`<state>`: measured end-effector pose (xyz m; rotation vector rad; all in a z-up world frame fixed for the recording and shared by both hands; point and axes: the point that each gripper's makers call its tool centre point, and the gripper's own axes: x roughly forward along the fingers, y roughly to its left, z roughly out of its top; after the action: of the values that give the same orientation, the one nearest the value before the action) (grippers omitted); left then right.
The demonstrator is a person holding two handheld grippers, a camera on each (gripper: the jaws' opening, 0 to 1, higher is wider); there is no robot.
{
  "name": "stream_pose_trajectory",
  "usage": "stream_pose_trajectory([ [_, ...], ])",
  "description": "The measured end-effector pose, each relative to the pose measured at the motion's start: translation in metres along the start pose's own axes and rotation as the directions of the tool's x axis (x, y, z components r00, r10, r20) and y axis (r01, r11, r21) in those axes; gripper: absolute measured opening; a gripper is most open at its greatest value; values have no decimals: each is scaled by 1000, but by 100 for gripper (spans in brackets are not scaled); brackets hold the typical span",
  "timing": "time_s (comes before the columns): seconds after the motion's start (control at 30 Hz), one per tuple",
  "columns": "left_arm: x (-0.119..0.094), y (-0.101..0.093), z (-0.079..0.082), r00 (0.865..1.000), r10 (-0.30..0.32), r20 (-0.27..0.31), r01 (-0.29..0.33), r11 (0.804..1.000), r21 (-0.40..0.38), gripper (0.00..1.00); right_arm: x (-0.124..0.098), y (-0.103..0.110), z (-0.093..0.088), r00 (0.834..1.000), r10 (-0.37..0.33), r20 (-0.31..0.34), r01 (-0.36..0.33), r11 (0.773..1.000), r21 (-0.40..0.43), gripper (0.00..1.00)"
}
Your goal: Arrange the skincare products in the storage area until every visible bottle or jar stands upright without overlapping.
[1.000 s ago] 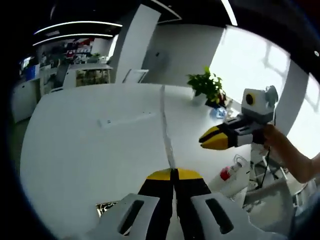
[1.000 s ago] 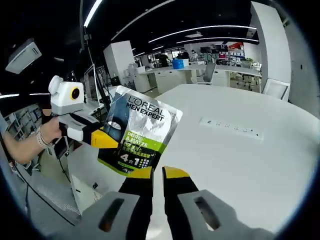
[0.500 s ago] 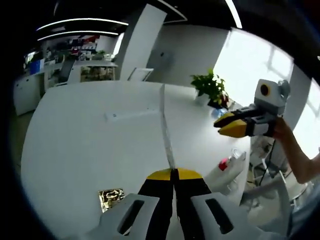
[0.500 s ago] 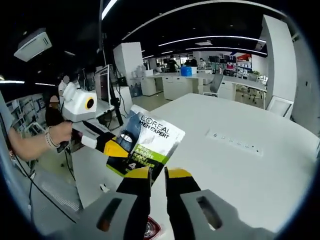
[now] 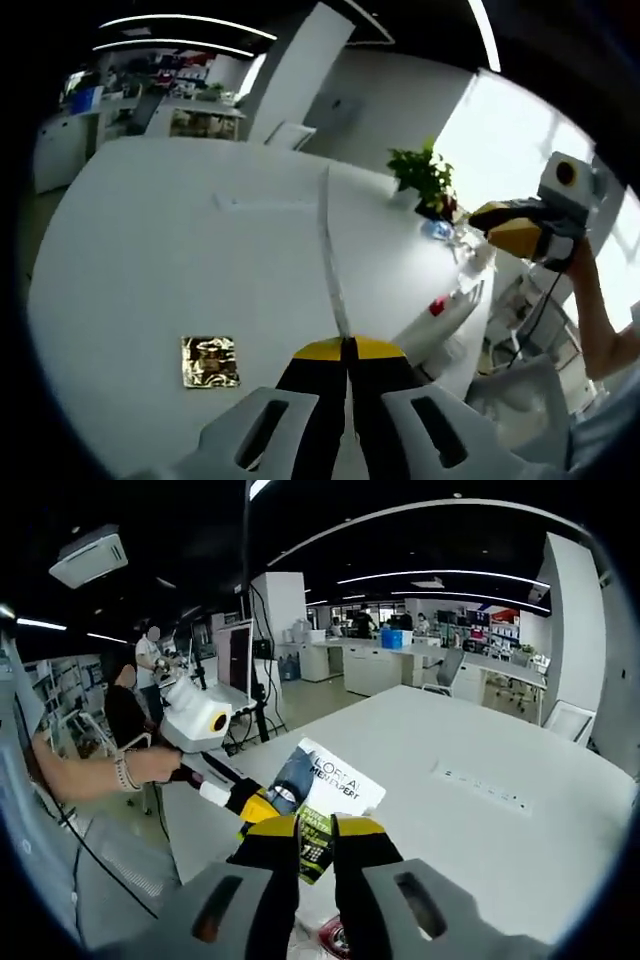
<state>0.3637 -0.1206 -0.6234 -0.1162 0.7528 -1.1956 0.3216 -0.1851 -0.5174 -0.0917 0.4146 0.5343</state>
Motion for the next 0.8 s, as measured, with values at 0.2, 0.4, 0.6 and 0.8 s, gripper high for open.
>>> stream_pose_trajectory([
  [0.2, -4, 4, -20, 1000, -3, -22, 1, 998, -60, 0, -5, 24, 4, 1000, 26, 6, -26, 999, -26, 13],
  [0.4, -4, 3, -41, 998, -19, -51, 13, 993, -114, 0, -8, 41, -1, 998, 56, 10, -56, 998, -4, 13],
  [0.6, -6, 1, -55, 997, -53, -56, 42, 982, -184, 0, -13, 60, -8, 997, 77, -1, -77, 997, -1, 14],
  [0.8, -6, -6, -67, 995, -73, -69, 56, 974, -218, 0, -10, 81, -23, 995, 93, -25, -93, 996, 0, 15],
])
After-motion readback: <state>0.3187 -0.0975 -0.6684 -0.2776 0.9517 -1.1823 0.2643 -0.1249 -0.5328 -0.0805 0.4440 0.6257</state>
